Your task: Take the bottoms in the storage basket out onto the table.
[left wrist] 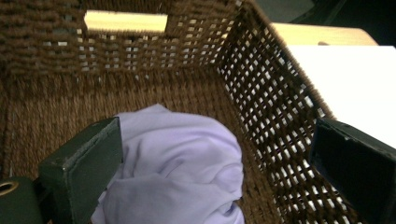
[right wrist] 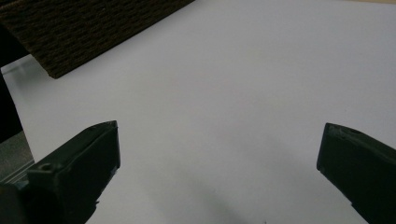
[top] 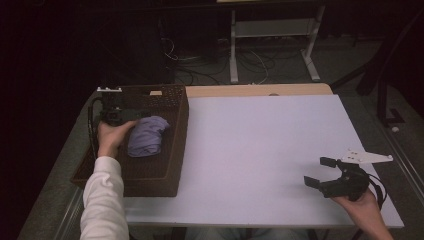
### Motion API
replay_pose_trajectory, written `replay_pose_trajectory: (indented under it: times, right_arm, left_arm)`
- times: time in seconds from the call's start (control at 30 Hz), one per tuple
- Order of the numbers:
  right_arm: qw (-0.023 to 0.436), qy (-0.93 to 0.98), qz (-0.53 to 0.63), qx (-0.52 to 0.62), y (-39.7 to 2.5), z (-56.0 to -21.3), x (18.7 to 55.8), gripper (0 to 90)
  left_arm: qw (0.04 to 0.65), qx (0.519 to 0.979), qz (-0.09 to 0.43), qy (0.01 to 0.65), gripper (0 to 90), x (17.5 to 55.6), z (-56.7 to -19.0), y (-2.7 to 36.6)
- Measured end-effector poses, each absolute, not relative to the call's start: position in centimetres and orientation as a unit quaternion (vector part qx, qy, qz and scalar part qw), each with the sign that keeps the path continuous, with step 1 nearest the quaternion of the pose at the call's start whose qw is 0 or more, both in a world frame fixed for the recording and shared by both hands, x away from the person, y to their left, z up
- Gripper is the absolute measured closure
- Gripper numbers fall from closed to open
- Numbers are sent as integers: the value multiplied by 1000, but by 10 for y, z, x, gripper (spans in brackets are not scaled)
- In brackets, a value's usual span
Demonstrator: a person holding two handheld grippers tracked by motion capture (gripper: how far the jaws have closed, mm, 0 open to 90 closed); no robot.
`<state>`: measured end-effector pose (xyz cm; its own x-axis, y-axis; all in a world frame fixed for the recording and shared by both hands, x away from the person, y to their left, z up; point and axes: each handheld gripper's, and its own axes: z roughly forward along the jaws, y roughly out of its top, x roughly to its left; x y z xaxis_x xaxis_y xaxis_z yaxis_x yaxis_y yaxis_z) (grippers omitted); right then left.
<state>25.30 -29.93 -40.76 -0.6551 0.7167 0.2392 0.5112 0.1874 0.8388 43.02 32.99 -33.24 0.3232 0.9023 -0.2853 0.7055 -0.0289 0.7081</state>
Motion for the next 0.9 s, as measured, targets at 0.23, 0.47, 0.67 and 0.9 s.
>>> replay_pose_trajectory:
  times: [0.23, 0.47, 0.67, 0.9]
  right_arm:
    - [104, 764, 495, 401, -299, -407, 253, 0]
    - [105, 765, 494, 400, -299, -407, 253, 0]
    - [104, 765, 494, 400, -299, -408, 253, 0]
    - [105, 767, 493, 398, -298, -408, 253, 0]
  left_arm:
    - [375, 715, 121, 578, 25, 435, -344, 330]
    - [359, 712, 110, 594, 18, 439, -359, 334]
    - [342, 718, 102, 598, 7, 439, -369, 334]
    - [323, 723, 95, 604, 6, 443, -377, 332]
